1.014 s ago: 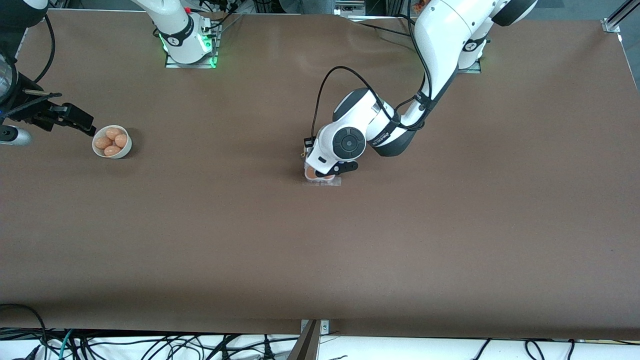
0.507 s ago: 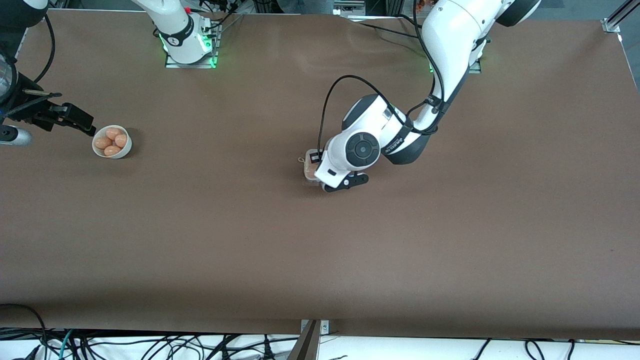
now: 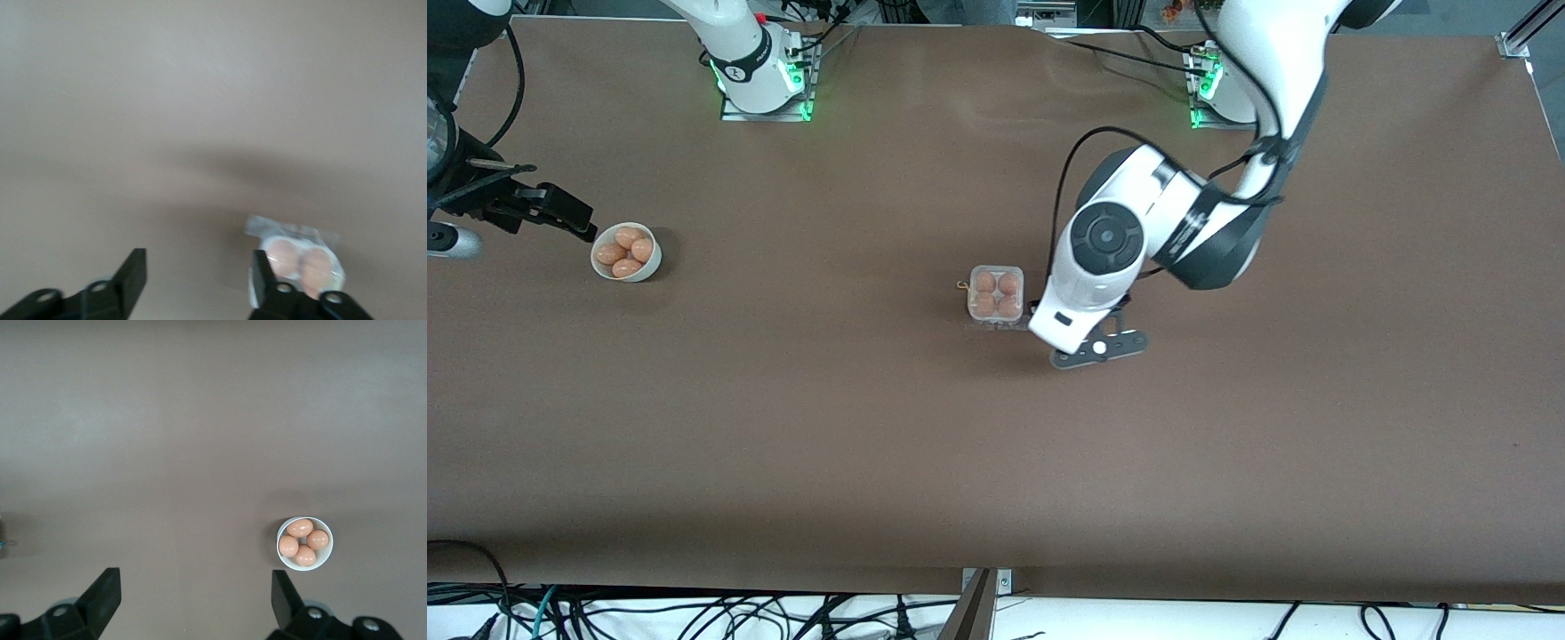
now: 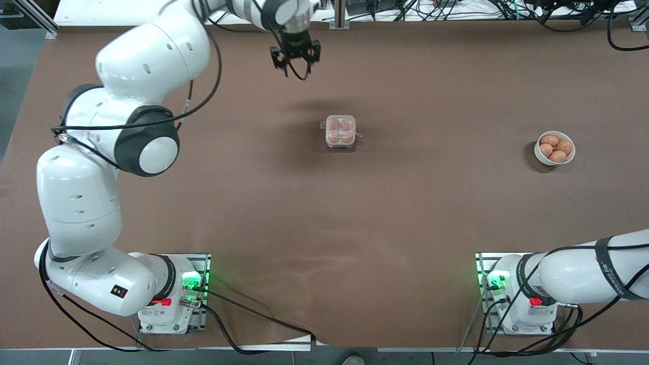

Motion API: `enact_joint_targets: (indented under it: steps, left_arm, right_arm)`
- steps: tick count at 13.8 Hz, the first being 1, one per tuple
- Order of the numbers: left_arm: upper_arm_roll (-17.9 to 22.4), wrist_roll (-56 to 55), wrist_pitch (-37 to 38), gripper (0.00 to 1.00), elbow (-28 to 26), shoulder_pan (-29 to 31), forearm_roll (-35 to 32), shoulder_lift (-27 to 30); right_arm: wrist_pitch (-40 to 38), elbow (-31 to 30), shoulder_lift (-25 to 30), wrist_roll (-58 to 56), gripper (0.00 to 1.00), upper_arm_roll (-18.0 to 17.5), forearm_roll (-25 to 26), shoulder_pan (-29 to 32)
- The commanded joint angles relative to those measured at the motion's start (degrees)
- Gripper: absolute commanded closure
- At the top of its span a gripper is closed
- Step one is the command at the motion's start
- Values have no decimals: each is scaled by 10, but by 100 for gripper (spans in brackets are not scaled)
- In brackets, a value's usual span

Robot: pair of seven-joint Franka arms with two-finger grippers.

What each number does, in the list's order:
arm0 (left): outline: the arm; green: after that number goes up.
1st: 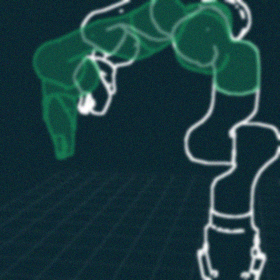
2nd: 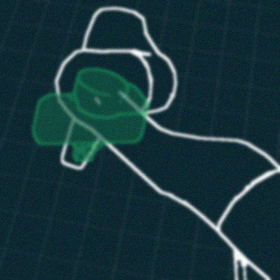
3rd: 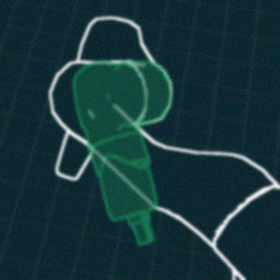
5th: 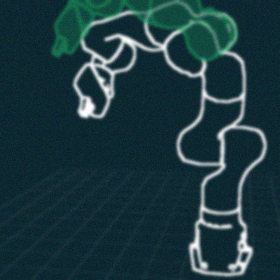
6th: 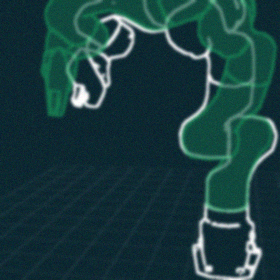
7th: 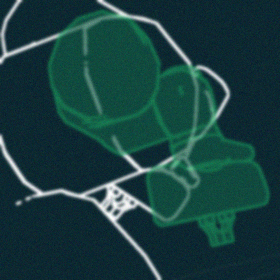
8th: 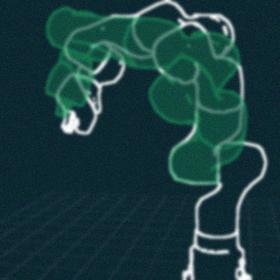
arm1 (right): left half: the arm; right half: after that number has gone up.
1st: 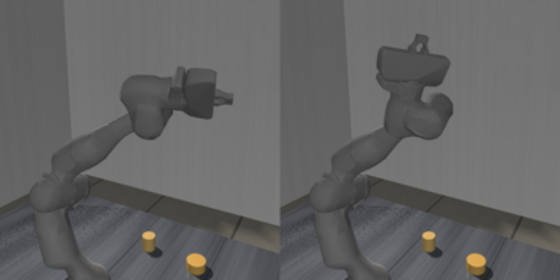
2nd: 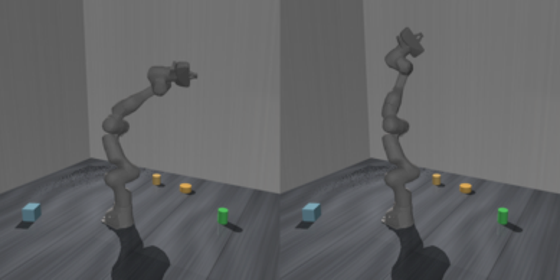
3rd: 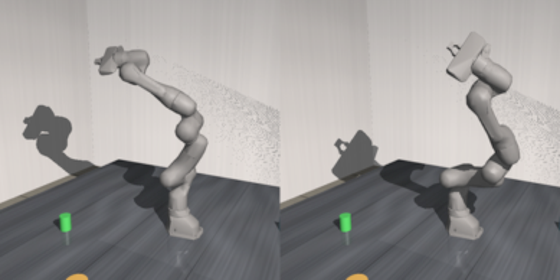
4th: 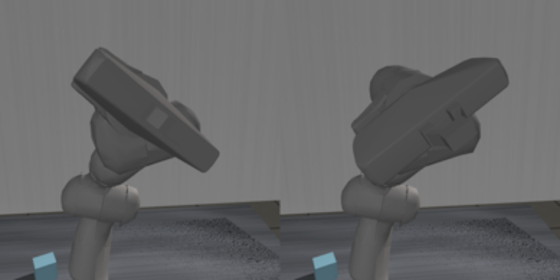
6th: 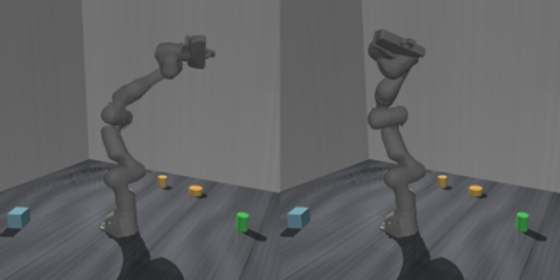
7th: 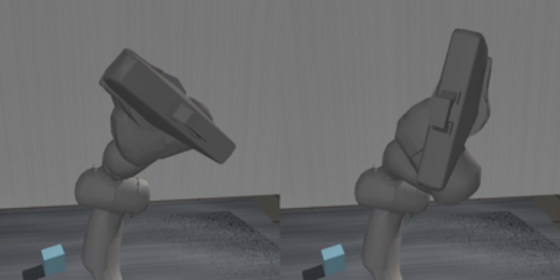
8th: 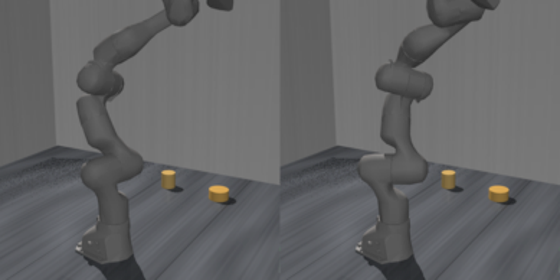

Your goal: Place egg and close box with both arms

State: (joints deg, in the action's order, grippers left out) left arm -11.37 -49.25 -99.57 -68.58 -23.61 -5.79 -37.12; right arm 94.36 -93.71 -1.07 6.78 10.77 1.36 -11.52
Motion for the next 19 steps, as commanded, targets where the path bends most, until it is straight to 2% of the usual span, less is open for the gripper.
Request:
enact_joint_targets:
  steps: [1, 4, 7, 10, 12, 14, 17, 19]
  left_arm:
    - [10, 6, 23, 0, -5, 41, -39, 49]
    - [7, 58, 62, 0, 1, 93, -75, 67]
    - [7, 183, 141, 0, 66, 151, -74, 78]
    - [8, 276, 165, 0, 76, 209, -68, 106]
    - [12, 354, 165, 0, 54, 232, -69, 140]
    - [15, 417, 164, 0, 2, 261, -50, 185]
    - [69, 490, 154, 0, -79, 277, 10, 261]
    - [87, 516, 122, 0, -149, 277, 28, 305]
  right_arm:
    - [-13, 17, -5, 4, 0, 0, -8, 0]
    - [-13, 16, -5, 4, 0, 0, -8, 0]
    - [-13, 16, -5, 4, 0, 0, -8, -1]
    - [-13, 17, -5, 5, 0, 0, -8, 0]
    - [-13, 17, -5, 5, 0, 0, -8, -1]
    - [-13, 17, -5, 4, 0, 0, -8, -1]
    - [-13, 17, -5, 4, 0, 0, -8, -1]
    - [-13, 17, -5, 4, 0, 0, -8, 0]
